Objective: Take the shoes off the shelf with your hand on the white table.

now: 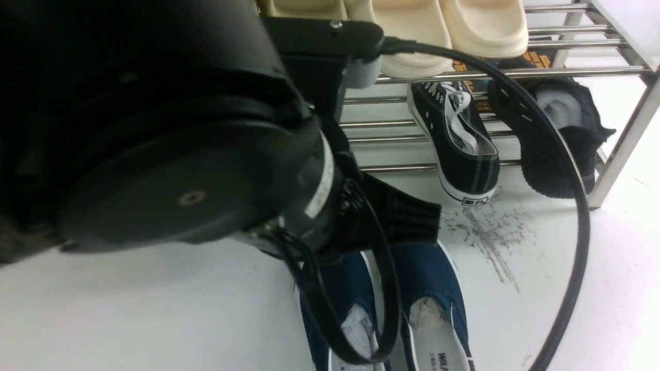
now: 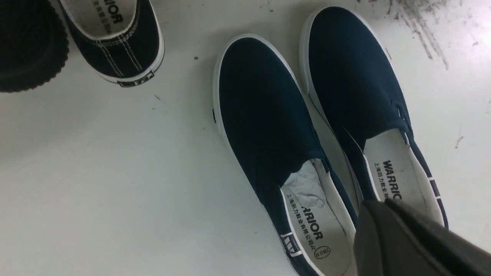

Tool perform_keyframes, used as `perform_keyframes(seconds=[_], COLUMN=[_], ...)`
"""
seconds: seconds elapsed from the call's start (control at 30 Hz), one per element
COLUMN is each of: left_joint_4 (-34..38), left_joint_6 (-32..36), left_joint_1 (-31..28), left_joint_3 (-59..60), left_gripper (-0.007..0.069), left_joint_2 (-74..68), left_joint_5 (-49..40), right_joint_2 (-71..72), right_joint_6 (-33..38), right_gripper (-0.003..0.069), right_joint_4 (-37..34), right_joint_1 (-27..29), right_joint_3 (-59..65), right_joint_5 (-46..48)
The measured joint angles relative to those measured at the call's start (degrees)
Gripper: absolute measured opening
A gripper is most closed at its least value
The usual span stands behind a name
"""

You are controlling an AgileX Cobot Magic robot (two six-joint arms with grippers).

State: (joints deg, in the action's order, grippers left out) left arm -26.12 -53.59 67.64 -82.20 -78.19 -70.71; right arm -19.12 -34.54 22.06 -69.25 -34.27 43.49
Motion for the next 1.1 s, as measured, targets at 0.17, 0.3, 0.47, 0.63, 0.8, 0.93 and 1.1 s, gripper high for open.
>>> perform_keyframes(seconds=[0.17, 0.3, 0.47, 0.63, 0.8, 0.93, 1.1], left_joint_4=[-1.53, -2.16, -2.30, -3.51, -3.76, -3.76, -4.02], left_joint_6=[0.95, 1.13, 1.13, 1.13, 1.13, 1.13, 1.13], left_joint_1=[0.00, 0.00, 0.00, 0.00, 0.00, 0.00, 0.00], left_joint_3=[-0.05, -0.05, -0.05, -0.05, -0.05, -0.05, -0.05], left_gripper=[0.0001, 0.0001, 0.0001, 0.0001, 0.0006, 0.0012, 0.0017], left_joint_2=[0.13, 0.13, 0.13, 0.13, 0.13, 0.13, 0.13], left_joint_5=[0.00, 0.00, 0.00, 0.00, 0.00, 0.00, 0.00], right_joint_2=[-0.62, -0.64, -0.64, -0.64, -0.64, -0.64, -0.75], right_joint_6=[-0.67, -1.34, -1.38, -1.57, -1.57, -1.57, -1.57], right_gripper=[-0.0013, -0.0013, -0.0013, -0.0010, -0.0010, -0.0007, -0.0005], right_joint_4=[2.39, 4.59, 5.15, 5.20, 5.20, 5.20, 5.20], right_joint_1=[0.00, 0.00, 0.00, 0.00, 0.00, 0.00, 0.00], right_joint_3=[7.04, 8.39, 8.72, 8.72, 8.72, 8.72, 8.72], right_joint_5=[-18.76, -24.18, -25.03, -25.21, -25.21, -25.21, -25.21])
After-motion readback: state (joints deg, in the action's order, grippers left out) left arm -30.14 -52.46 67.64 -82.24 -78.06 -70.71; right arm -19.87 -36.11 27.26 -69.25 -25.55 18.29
